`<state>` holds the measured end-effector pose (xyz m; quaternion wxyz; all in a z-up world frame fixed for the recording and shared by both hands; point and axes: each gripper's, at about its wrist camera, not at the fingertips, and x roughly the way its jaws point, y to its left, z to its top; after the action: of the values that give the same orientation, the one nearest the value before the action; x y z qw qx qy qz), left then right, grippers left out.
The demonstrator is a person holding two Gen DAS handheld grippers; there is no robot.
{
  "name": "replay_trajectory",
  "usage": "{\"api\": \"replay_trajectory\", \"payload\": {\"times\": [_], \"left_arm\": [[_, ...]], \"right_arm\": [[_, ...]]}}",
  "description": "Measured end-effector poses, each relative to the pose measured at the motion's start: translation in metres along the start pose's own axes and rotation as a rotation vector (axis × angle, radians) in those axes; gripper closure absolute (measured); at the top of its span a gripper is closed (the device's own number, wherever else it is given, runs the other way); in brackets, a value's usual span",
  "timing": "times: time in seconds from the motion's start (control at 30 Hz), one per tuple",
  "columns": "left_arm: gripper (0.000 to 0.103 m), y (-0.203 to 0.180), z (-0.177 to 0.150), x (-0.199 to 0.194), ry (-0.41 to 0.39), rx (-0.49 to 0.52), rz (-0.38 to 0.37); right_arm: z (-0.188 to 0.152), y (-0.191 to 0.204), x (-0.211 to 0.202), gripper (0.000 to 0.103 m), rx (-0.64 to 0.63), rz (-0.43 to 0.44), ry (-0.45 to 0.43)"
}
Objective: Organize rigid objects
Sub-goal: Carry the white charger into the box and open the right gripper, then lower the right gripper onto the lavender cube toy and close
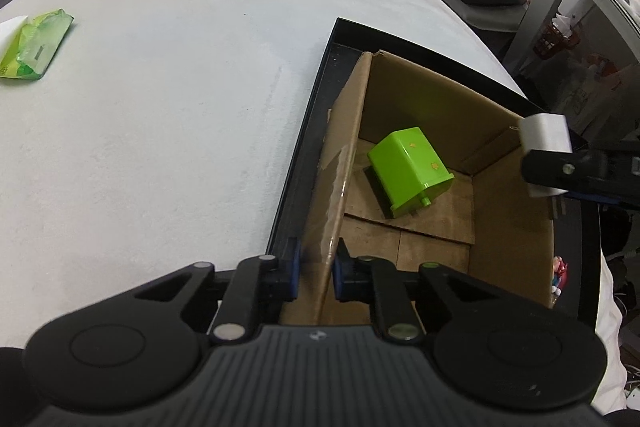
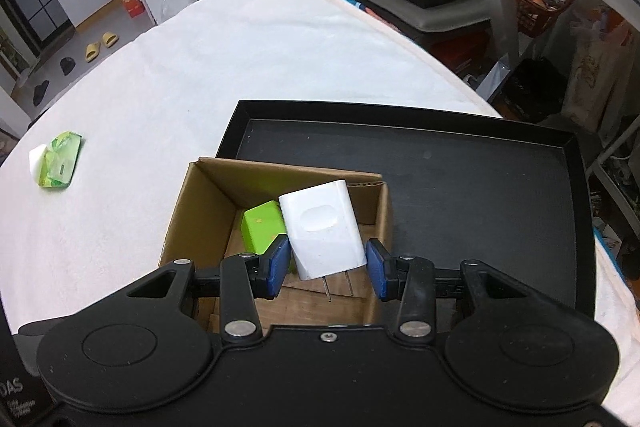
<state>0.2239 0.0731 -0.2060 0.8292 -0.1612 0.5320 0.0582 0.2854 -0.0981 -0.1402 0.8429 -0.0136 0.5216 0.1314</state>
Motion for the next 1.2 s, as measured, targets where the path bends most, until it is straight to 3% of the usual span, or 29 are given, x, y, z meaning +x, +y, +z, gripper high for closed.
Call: {"api": "replay_trajectory", "payload": {"times": [0.4,0.87,1.2], "left_arm": [[0.088,0.001,0.002,0.000,0.003,0.005,-0.007],[0.085,-0.013,0.000,-0.010,0.009,0.026,0.041],[0.078,-0.018,-0.011,-0.015,0.029,0.030,0.079]], "right_arm": [[0.008,0.004,0.003,0.059,0.032,-0.014,-0.040],[-0.018,-0.035,-0.015,0.058,0.114,-0.029,-0.014],[-0.037,-0.064,-0.031,0.051,0.154,-0.035,0.003]]}}
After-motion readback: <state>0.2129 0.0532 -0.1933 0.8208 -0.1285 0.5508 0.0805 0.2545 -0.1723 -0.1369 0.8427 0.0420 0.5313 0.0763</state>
